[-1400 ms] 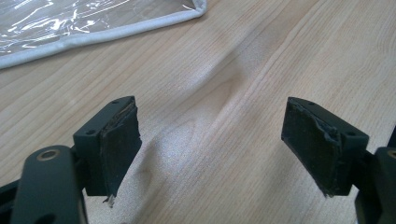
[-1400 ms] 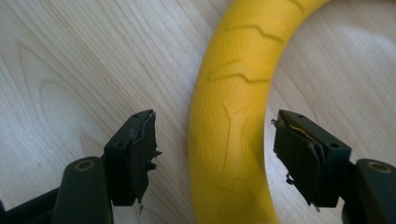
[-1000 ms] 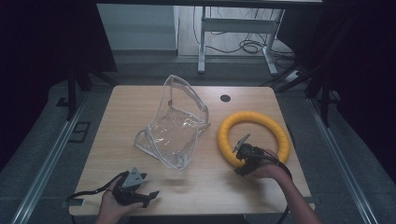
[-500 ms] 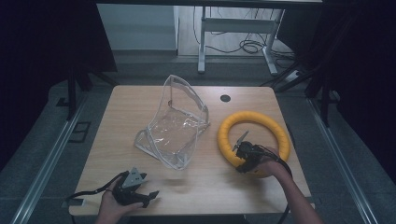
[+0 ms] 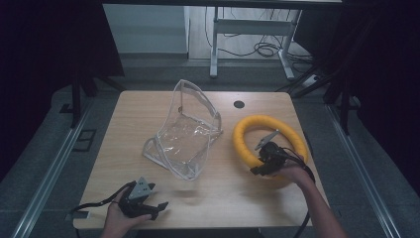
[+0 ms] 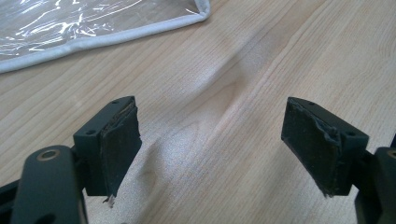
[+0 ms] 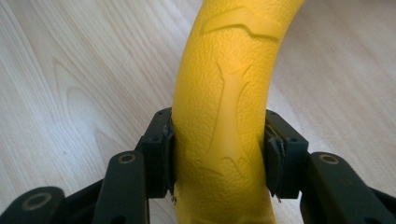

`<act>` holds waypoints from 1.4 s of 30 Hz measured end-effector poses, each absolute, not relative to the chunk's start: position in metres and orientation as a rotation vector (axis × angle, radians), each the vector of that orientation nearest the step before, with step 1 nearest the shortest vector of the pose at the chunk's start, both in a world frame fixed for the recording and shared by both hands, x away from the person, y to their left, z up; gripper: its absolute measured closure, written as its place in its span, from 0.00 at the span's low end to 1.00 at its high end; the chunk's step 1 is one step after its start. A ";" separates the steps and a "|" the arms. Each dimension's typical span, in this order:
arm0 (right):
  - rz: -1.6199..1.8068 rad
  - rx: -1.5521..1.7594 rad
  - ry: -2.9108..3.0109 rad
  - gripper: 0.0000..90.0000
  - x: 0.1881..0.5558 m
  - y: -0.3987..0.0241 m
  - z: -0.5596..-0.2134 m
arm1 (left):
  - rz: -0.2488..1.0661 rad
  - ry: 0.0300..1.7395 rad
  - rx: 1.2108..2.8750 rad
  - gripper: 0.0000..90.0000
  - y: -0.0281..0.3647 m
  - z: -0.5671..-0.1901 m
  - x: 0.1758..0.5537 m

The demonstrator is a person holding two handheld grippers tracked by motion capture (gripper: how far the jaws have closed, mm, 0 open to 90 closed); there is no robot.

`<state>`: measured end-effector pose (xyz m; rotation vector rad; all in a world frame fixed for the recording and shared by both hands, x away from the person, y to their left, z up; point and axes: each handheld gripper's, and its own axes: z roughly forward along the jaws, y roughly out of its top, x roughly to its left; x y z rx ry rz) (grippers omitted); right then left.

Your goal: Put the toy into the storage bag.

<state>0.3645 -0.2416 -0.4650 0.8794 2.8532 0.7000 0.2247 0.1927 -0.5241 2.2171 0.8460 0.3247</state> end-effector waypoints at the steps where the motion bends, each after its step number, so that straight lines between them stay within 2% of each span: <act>1: 0.713 0.881 2.845 0.58 0.364 -0.242 -0.464 | 0.325 0.846 2.218 0.22 0.193 -0.524 0.225; 13: 0.908 0.937 2.758 0.58 0.362 -0.254 -0.444 | 0.328 0.845 2.213 0.22 0.193 -0.523 0.225; 42: 1.336 0.939 2.549 0.58 0.356 -0.252 -0.405 | 0.328 0.849 2.208 0.22 0.193 -0.523 0.226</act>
